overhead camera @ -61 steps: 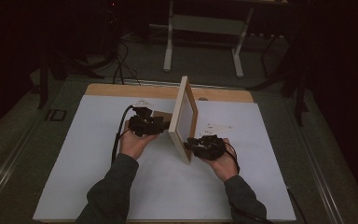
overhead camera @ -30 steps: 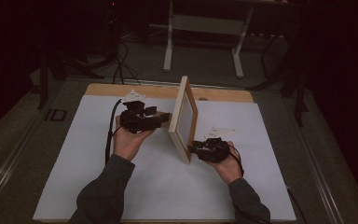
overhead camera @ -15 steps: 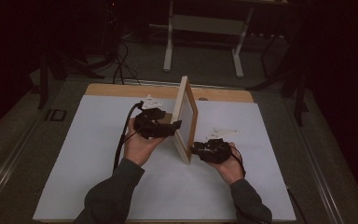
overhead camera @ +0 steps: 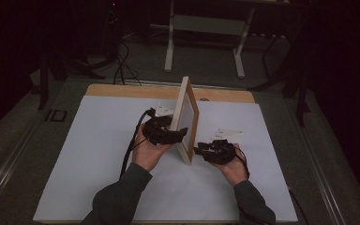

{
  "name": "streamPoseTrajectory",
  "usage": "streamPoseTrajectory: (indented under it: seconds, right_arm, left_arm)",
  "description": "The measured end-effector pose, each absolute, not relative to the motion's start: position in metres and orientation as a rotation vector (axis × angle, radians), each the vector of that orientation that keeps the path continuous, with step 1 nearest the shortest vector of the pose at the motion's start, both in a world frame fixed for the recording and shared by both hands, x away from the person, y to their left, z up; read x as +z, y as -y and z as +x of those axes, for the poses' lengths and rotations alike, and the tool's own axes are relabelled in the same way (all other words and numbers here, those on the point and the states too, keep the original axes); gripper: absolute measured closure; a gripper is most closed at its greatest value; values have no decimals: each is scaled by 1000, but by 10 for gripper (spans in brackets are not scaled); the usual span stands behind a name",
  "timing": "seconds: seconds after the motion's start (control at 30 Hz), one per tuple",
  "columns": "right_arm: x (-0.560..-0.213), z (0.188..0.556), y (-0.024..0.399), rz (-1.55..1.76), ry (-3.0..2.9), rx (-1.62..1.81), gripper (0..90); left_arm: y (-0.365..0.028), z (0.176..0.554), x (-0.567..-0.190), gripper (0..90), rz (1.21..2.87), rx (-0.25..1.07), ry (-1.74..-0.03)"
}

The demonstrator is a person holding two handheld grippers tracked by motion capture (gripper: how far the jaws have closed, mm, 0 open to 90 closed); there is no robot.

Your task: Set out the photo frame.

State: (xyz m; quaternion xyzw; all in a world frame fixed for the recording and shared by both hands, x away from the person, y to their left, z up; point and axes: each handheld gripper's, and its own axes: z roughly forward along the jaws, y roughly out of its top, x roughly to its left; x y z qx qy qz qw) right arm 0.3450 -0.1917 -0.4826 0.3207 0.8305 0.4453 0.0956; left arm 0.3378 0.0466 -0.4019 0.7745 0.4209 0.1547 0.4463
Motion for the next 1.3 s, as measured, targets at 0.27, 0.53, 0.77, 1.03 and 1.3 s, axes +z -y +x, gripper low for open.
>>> streamPoseTrajectory:
  seconds: [0.27, 0.53, 0.77, 1.03, 1.3]
  right_arm:
    - [-484, 344, 196, 959, -2456, 1316, 676]
    - [-485, 344, 197, 966, -2452, 1317, 674]
    - [-483, 345, 201, 977, -2440, 1321, 672]
    - [-482, 344, 201, 976, -2438, 1323, 672]
    - [-479, 345, 200, 974, -2418, 1335, 657]
  left_arm:
    - [-37, 335, -412, 352, 1936, 374, -1042]
    - [-30, 333, -417, 389, 1949, 376, -1046]
    - [-30, 333, -422, 427, 1942, 367, -1065]
    - [-29, 332, -423, 461, 1936, 372, -1079]
    - [-29, 331, -424, 483, 1930, 372, -1093]
